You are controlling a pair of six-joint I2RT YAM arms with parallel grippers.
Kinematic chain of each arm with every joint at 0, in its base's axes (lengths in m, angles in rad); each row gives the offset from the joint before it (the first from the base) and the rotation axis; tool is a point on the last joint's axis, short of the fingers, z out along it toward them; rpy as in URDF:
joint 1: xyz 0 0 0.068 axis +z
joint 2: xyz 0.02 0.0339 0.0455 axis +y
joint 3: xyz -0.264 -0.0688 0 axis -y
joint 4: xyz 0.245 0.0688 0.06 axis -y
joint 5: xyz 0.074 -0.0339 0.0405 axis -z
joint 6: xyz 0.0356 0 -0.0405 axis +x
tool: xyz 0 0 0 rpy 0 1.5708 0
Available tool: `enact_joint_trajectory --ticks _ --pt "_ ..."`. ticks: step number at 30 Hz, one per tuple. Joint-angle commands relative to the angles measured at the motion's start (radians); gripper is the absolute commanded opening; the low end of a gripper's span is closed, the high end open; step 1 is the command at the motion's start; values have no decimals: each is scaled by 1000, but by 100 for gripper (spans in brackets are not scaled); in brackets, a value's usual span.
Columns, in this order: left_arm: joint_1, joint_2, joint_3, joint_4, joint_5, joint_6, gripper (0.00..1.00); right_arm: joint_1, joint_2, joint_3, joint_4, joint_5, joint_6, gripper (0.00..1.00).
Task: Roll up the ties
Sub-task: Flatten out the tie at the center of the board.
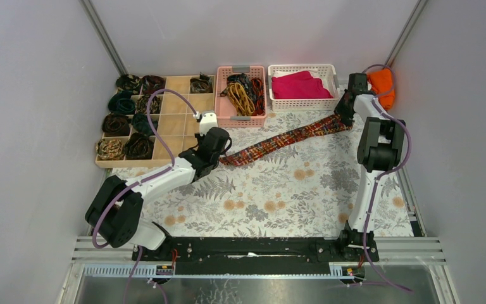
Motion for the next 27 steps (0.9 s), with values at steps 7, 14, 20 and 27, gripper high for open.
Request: enact_joint_trajectory --ticks 7,14,20,27 --pt "6 8 -2 -12 -24 19 0 5 65 75 -19 -26 5 24" --pt "6 16 1 -11 -21 22 0 6 45 39 33 -40 26 7" --pt "6 16 0 -11 -22 22 0 6 37 55 28 -49 18 0" --pt "6 18 6 -17 -22 22 0 7 -98 -78 79 -11 27 0"
